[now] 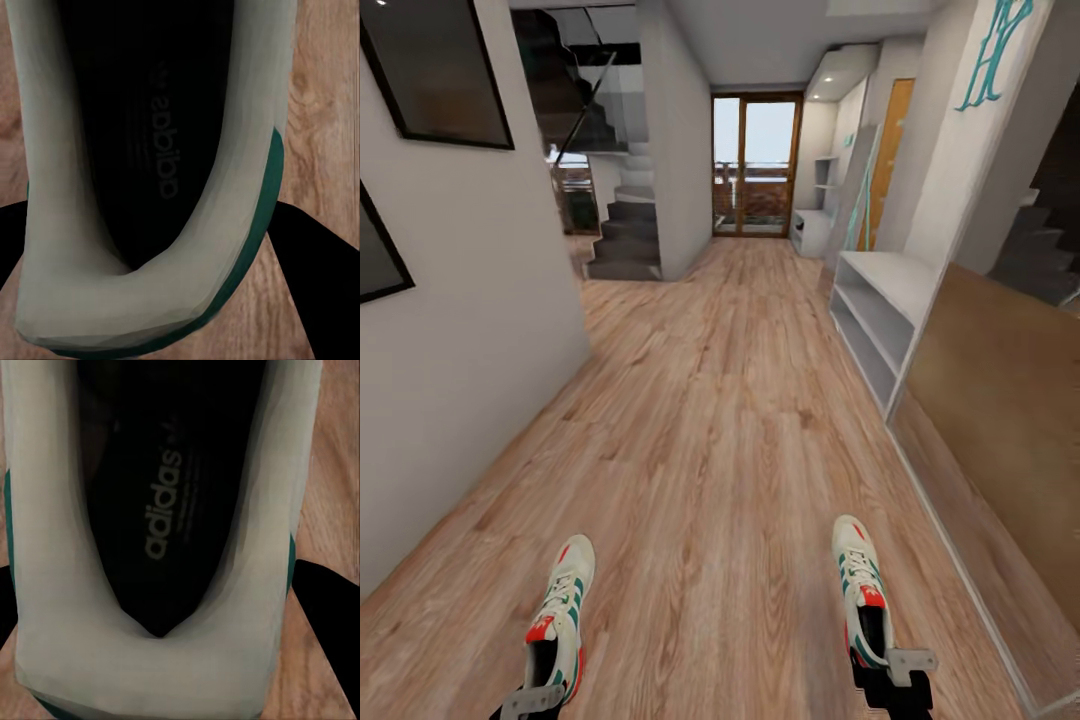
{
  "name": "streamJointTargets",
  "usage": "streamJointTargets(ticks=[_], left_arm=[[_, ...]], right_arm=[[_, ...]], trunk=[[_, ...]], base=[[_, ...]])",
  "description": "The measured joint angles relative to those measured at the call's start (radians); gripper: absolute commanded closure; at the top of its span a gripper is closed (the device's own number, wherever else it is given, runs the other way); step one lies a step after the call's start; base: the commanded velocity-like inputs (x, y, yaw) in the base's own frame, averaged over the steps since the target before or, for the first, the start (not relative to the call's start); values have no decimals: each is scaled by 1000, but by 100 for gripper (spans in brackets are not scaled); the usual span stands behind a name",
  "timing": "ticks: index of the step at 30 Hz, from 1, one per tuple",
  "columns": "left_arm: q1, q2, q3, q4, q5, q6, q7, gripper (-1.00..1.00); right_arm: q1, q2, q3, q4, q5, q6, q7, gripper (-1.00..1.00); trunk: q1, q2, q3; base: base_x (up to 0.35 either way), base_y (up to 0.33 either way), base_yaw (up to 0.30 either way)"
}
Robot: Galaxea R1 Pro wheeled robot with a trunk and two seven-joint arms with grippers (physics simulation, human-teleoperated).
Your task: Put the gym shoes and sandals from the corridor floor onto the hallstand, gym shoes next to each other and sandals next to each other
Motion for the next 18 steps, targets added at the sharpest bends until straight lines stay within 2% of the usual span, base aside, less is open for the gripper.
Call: streamJointTargets(ticks=[14, 18], left_arm=[[0, 0, 1, 0, 0, 0, 0, 100], [0, 0, 0, 0, 0, 0, 0, 100]], right_arm=[[0, 0, 0, 15, 0, 0, 0, 100], [0, 1, 0, 16, 0, 1, 0, 100]], trunk=[[0, 0, 0], [0, 0, 0]], base=[[338, -72, -299], [339, -5, -139]])
